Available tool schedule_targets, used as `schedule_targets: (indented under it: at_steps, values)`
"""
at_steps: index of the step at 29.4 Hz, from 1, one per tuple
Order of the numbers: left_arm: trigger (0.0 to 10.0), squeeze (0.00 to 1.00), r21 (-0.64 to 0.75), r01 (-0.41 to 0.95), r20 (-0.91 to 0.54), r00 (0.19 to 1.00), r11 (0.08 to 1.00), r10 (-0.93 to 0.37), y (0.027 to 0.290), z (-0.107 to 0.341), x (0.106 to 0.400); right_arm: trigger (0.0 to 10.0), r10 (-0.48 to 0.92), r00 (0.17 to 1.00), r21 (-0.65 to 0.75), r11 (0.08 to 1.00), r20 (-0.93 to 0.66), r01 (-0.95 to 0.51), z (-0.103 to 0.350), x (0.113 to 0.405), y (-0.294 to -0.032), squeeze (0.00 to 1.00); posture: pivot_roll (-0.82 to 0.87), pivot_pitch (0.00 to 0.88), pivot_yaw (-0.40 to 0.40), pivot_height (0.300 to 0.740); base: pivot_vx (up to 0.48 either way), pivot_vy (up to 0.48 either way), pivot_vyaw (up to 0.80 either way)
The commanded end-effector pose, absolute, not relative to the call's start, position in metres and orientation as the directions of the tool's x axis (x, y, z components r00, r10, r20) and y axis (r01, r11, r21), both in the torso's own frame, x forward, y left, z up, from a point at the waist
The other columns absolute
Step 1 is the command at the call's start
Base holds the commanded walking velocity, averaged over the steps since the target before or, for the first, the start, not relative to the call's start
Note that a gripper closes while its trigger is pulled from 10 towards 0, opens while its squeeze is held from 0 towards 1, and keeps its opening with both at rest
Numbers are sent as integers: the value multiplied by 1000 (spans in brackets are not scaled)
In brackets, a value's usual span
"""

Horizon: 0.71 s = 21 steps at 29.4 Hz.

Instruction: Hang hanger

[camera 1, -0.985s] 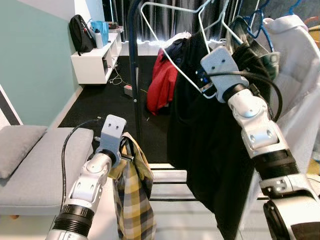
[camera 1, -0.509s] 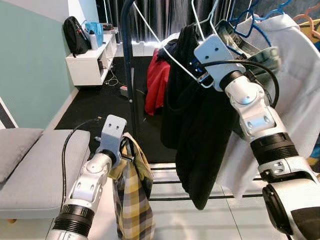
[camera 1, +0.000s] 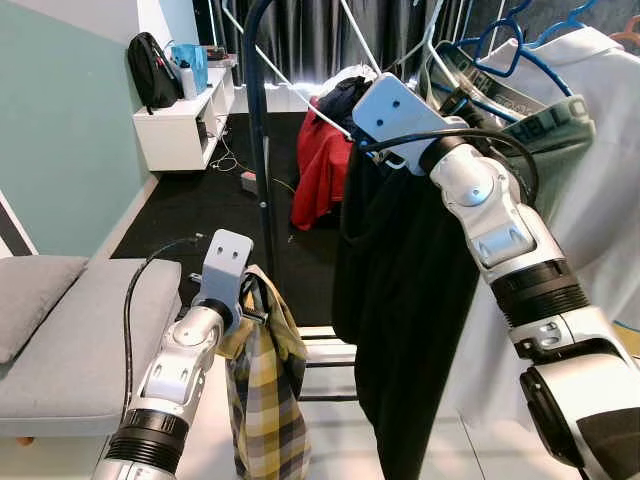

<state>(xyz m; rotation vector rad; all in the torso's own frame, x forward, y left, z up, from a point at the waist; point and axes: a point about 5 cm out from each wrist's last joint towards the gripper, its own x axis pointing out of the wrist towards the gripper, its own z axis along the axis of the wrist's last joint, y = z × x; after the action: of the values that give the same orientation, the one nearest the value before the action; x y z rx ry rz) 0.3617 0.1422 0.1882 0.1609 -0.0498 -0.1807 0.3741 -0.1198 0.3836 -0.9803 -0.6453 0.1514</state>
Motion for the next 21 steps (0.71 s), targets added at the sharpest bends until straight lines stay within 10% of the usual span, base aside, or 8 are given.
schedule_targets:
  at_steps: [1, 21]
  values:
    - [10000, 0, 158, 174, 60, 981, 972, -185, 142, 193, 360, 0, 404, 803, -816, 553, 439, 168, 382, 372, -118, 0, -13, 120, 31, 740, 0, 0, 0]
    - [10000, 0, 147, 189, 46, 979, 971, -198, 137, 188, 357, 0, 255, 912, -821, 555, 322, 135, 293, 353, -135, 0, -15, 135, 36, 740, 0, 0, 0]
